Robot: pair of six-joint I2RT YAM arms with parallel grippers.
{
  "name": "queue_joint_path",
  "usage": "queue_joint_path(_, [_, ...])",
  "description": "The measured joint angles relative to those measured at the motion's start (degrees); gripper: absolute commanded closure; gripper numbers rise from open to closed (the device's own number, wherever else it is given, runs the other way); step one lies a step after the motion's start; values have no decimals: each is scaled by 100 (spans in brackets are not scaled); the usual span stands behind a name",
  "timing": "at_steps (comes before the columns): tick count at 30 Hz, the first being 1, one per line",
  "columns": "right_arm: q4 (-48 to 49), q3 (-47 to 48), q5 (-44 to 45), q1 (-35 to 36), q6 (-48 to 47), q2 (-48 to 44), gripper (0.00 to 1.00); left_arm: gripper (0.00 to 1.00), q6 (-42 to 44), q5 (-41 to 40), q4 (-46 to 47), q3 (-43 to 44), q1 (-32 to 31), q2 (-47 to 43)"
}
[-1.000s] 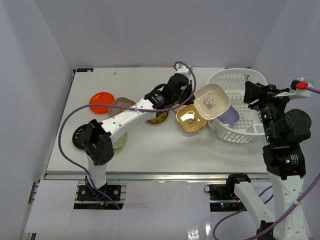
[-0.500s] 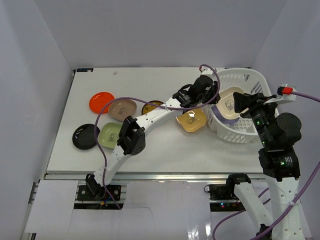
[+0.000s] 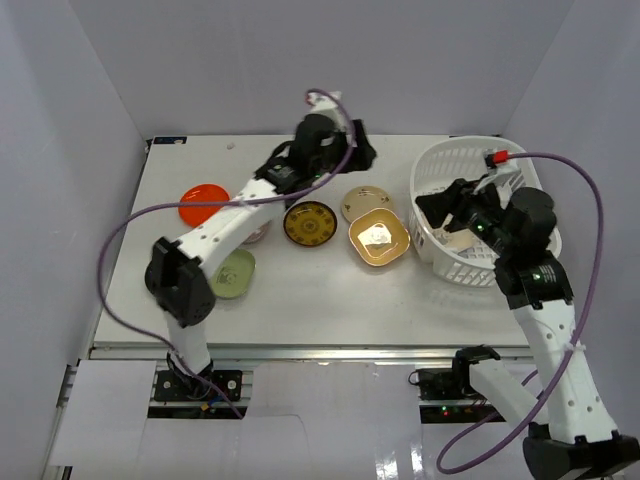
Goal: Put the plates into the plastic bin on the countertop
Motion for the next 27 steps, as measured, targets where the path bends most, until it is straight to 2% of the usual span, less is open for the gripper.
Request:
queue_joint_path(1, [7,-52,13,199,-37,151,43,12,-35,-24,146,-599,236,-568])
queue_joint_path(4, [-63,-125,621,1438,-348,833,38,13,-166,-308,444,-2271,898,-2100])
queue_joint_path(5, [-81,-131,732,1834,-402,1080,38,14,-210,-413,468,-2682,1010,-2500])
queue_joint_path(7, [-120,-131,1263,2426,-538,1554,31,15,-341,-525,671,-3563,1047,-3206])
queue_joint_path(8, [-125,-138,1488,2612,-603,1788,30,16,-404,-590,695,-4035,1029,-3550])
queue_joint_path(9, [-127,-149,1700,2717,-686,2017,28,24,-481,-647,680,-4529,1023,-3866])
queue_joint_path(10, [-127,-155,1860,2754,-737,2210,27,27,-542,-704,562,-4920,1014,-4100])
queue_joint_path(14, [-122,-170,2452,2778,-949,3161,27,30,-752,-1056,17,-6218,1121,-4795])
queue_joint_path(17, [-76,-240,2649,2800,-1069,3753,34,30,-916,-1316,-549,-6747,1222,-5292])
queue_joint_path(21, [-39,-396,2739,2830,-1182,4148,39,29,-990,-1585,-1202,-6826,1248,-5740])
queue_joint_path(24, [122,-396,2769,2835,-1237,4430,42,29,-931,-1681,-1613,-6730,1255,-5584])
queue_joint_path(27, [275,-387,2756,2835,-1300,4739,43,30,-817,-1687,-1965,-6610,1252,-5069])
